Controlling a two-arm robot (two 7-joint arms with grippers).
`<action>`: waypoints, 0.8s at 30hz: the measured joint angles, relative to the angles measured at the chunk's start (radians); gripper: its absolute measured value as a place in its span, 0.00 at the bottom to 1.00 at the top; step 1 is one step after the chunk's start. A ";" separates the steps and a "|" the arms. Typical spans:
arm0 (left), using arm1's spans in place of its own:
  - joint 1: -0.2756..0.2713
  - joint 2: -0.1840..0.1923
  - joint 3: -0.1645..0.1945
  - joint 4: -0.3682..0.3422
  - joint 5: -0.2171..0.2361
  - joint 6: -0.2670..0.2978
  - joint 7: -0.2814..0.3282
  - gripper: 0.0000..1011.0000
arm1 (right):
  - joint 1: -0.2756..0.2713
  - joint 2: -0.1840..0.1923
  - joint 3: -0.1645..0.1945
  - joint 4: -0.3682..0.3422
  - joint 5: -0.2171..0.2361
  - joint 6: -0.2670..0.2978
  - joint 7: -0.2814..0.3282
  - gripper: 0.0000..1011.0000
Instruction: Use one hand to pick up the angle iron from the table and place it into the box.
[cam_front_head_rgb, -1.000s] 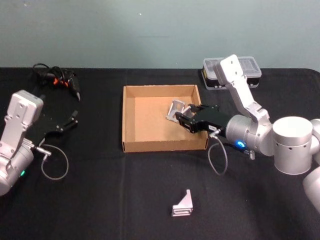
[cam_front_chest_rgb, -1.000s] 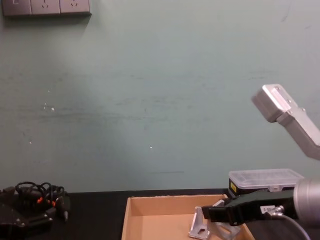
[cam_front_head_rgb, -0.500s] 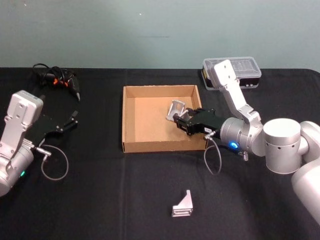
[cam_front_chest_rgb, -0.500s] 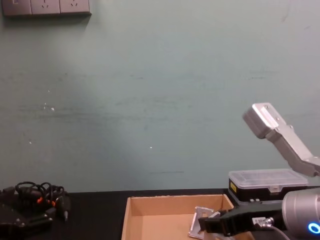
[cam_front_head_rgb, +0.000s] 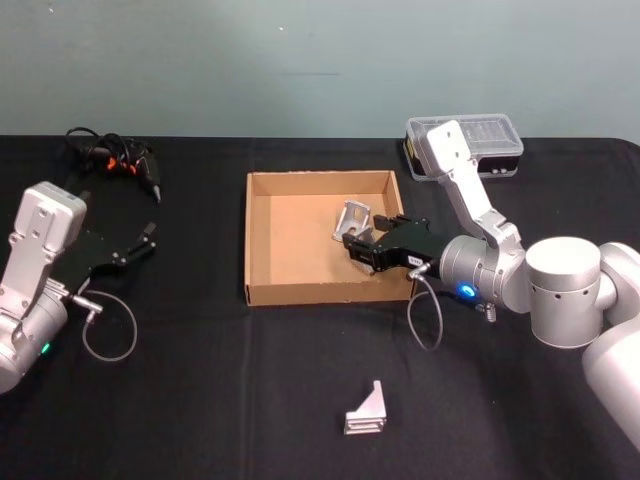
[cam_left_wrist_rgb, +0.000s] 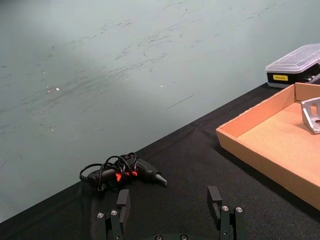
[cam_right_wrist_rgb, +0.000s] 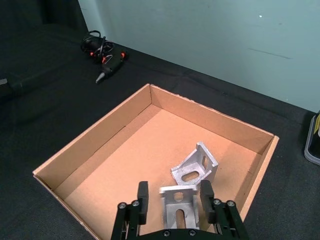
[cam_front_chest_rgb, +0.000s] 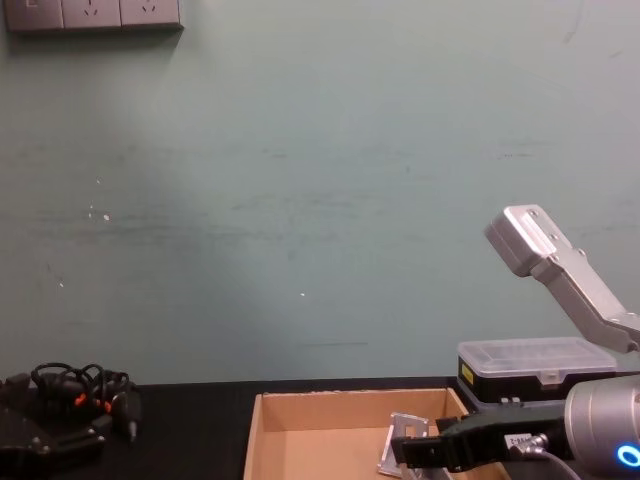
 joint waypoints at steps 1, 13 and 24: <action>0.000 0.000 0.000 0.000 0.000 0.000 0.000 1.00 | 0.000 0.000 0.000 0.000 0.000 0.000 0.000 0.65; 0.000 0.000 0.000 0.000 0.000 0.000 0.000 1.00 | -0.002 0.001 0.000 -0.003 0.001 0.000 -0.002 0.97; 0.000 0.000 0.000 0.000 0.000 0.000 0.000 1.00 | -0.009 0.005 0.002 -0.021 0.000 -0.002 -0.001 0.99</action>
